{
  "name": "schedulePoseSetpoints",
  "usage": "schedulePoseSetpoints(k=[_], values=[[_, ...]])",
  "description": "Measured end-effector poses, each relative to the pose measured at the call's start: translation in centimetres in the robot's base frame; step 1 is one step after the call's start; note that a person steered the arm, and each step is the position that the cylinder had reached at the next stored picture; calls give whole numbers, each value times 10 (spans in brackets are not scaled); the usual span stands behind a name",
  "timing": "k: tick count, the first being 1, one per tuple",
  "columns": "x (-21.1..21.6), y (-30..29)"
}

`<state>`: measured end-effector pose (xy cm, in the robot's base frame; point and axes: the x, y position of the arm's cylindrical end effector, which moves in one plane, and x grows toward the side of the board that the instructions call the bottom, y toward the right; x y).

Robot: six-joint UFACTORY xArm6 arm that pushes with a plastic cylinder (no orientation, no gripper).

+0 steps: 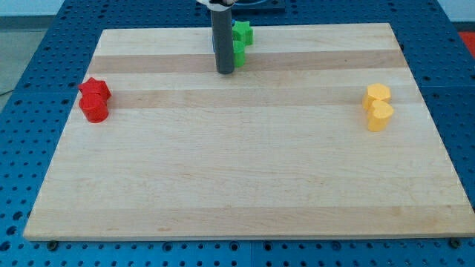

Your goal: Nudge the green circle a bit up

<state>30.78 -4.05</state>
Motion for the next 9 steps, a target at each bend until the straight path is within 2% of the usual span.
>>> schedulePoseSetpoints(k=[1, 2, 3, 4, 9], values=[[-24, 0], [-30, 1], [-4, 12], [5, 31], [-38, 35]])
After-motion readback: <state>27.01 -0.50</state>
